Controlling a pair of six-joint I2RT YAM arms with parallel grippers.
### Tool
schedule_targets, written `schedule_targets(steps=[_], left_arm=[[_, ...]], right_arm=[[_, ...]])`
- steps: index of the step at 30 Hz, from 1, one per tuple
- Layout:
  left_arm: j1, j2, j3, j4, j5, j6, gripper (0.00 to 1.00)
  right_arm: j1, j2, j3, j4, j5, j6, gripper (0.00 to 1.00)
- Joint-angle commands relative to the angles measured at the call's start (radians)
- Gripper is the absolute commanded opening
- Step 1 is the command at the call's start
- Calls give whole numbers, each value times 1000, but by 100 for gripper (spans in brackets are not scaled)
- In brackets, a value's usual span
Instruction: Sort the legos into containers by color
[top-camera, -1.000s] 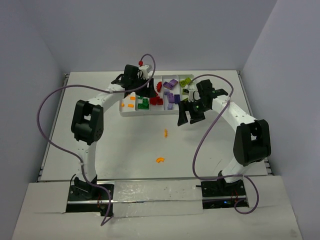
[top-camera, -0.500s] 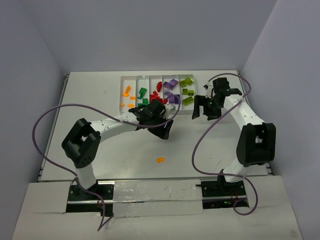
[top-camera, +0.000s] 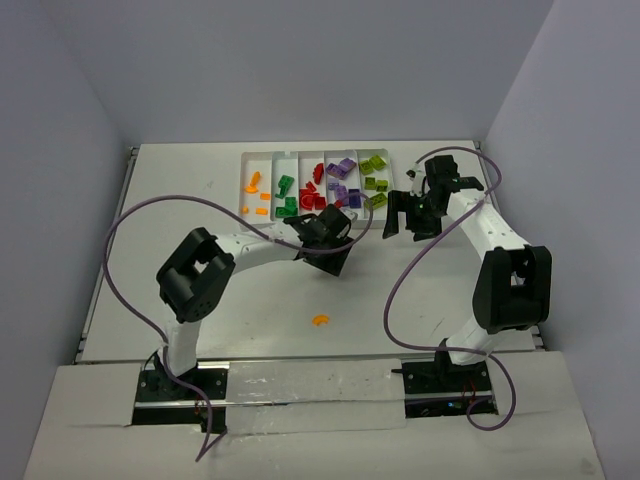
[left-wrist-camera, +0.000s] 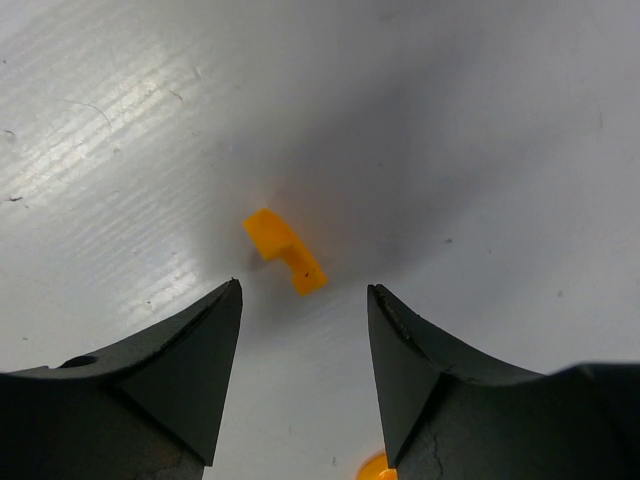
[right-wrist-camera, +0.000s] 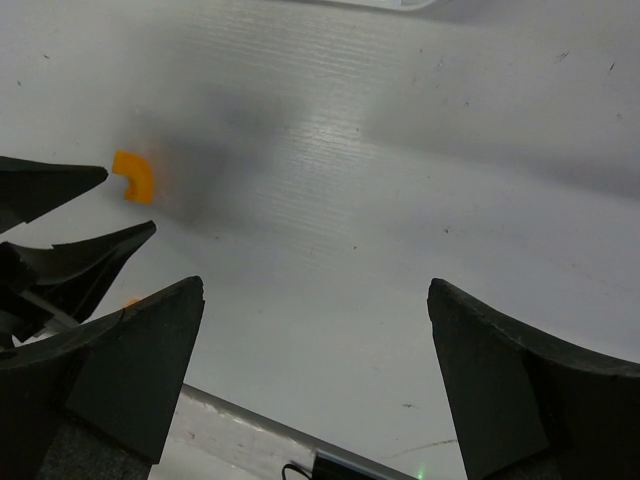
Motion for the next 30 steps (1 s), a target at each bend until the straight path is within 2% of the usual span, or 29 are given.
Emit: schedule_targets(steps=[1,5,8,10,11,16,20,25,28,30], left_arm=[[0,41,62,5,-58,-12,60],[3,74,79,15,-57,3,56],[5,83,80,22,-40,12,44],[10,80,74,26,-42,16,31],[11,78,72,27,-42,19,29],[46,65,55,-2,-33,35,1],[127,-66,-5,2,10,117,0],[297,-334,-119,48,198,254,0],[404,-383,-135,69,218,316,0],[458,-353,-92,40,229,332,0]], right_arm=[[2,-3,-3,7,-20,2,100],[2,-1,-2,4,-30,-2,100],[2,-3,-3,2,-31,-4,100],[1,-3,-4,2,-32,-5,100],[1,-2,-4,2,-32,-4,100],[2,9,4,-2,-46,-4,100],[2,7,4,-4,-68,-13,100],[10,7,-2,4,-97,-26,100],[16,5,-3,4,-96,-30,100],[20,2,-3,6,-98,-32,100]])
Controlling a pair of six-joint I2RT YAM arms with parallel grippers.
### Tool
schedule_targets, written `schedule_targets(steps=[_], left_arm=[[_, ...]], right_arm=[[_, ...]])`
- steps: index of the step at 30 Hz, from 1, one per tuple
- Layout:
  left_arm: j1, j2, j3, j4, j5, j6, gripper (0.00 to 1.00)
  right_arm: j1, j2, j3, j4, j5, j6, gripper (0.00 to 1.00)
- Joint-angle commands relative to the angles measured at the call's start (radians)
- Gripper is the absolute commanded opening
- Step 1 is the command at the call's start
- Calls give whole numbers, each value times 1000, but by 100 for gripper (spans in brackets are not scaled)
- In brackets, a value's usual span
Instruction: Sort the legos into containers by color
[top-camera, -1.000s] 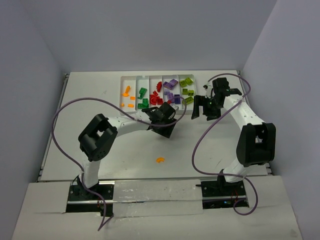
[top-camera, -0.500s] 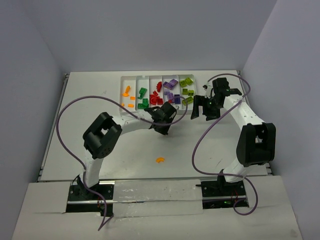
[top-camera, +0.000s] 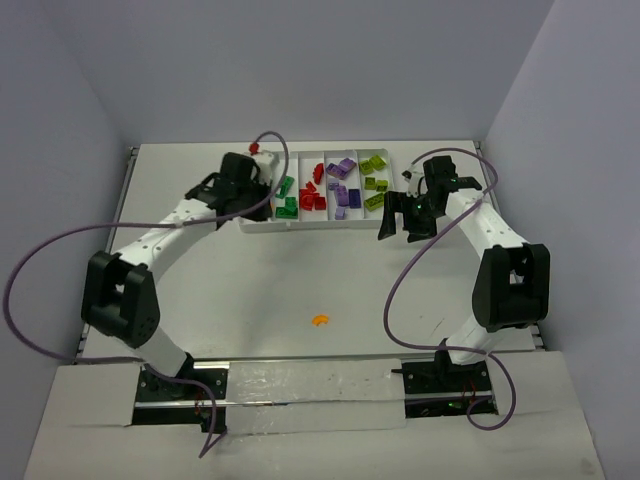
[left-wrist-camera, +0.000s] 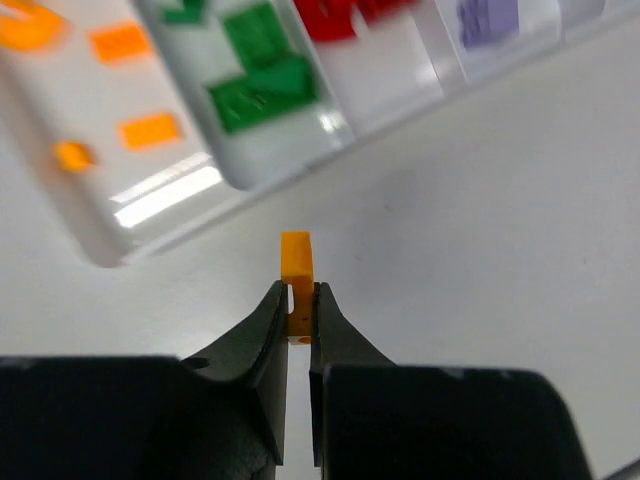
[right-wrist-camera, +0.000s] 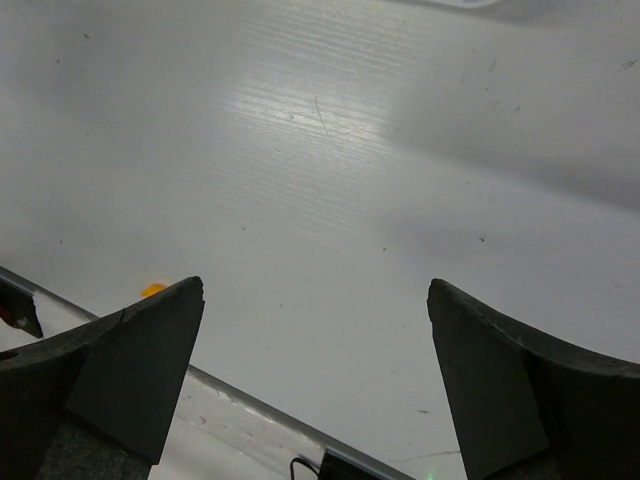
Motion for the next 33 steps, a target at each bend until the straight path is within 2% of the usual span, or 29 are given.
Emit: schedule_targets(steps=[1,9,17,22,24,26,31,33], left_arm=[[99,12,74,8,111,98,0],[223,241,247,-25,200,123,0],[262,368,351,3,199,154,2],[265,430,402,-8,184,182,27],[267,444,416,-14,182,184,44],[269,442,425,-18,187,184,57],[270,388,438,-47,214,204,69],[270,308,397,-63,294,224,70]], right_arm=[[15,-10,-2,7,-24,-18,100],[23,-10,8,4,-18,-14,100],[24,-1,8,4,-14,-13,100],[26,7,15,2,-13,-12,100],[25,9,16,1,-12,-13,100],[24,10,16,-1,-13,-13,100],[27,5,17,0,-11,-14,100],[26,-4,11,0,-9,-16,100]])
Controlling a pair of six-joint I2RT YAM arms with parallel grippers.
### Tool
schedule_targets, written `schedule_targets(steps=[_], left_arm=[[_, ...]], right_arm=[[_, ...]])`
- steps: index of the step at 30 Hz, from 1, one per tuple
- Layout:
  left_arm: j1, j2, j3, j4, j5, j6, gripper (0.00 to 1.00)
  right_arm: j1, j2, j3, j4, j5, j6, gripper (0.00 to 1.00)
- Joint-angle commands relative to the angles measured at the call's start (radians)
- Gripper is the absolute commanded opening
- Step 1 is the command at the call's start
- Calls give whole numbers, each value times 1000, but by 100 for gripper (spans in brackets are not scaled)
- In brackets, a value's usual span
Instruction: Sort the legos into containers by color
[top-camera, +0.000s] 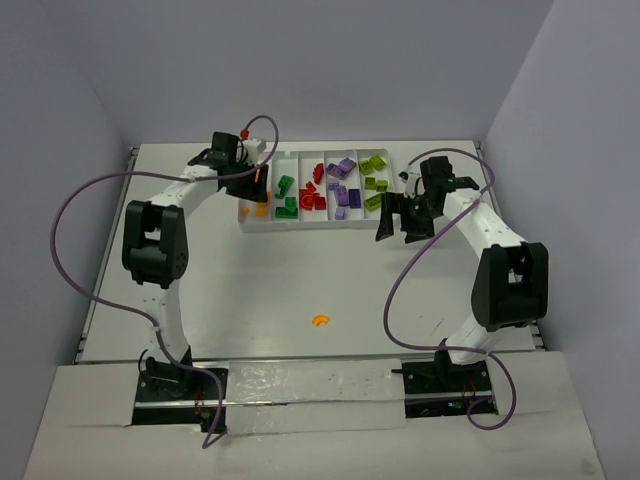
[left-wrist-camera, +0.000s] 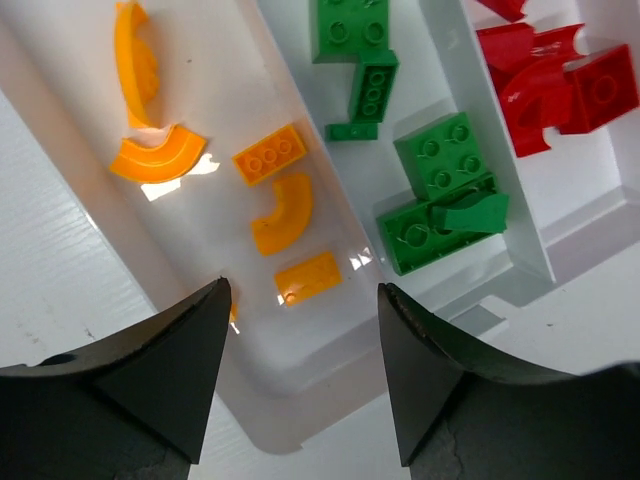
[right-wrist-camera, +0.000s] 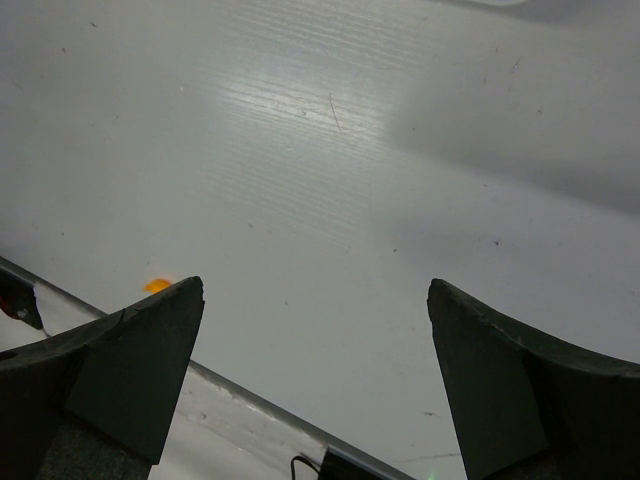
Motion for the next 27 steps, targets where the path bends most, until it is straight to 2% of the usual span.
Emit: schedule_targets(steps=[1,4,9,12,15,21,27], left_arm=[[0,-155,-14,-25,172,63,71],[-37,-303,-155,-17,255,110,72],[-288,-492,-395,-54,254,238,72],[-501,-566,-538,-57,183,257,71],[-628,-552,-575,-47,137,223,70],[-779,-476,-625,-11,-17,166,68],[-831,-402,-617,18,-91,144,67]], right_arm=[[9,-13,8,1,6,-12,100],[7,-24,-2,8,21,-16,100],[6,-28,-9,16,40,-14,100],[5,-27,2,12,54,-10,100],[5,-32,9,7,67,-8,100],[-15,-43,26,-5,130,-5,100],[-49,-17,61,-26,113,0,100]])
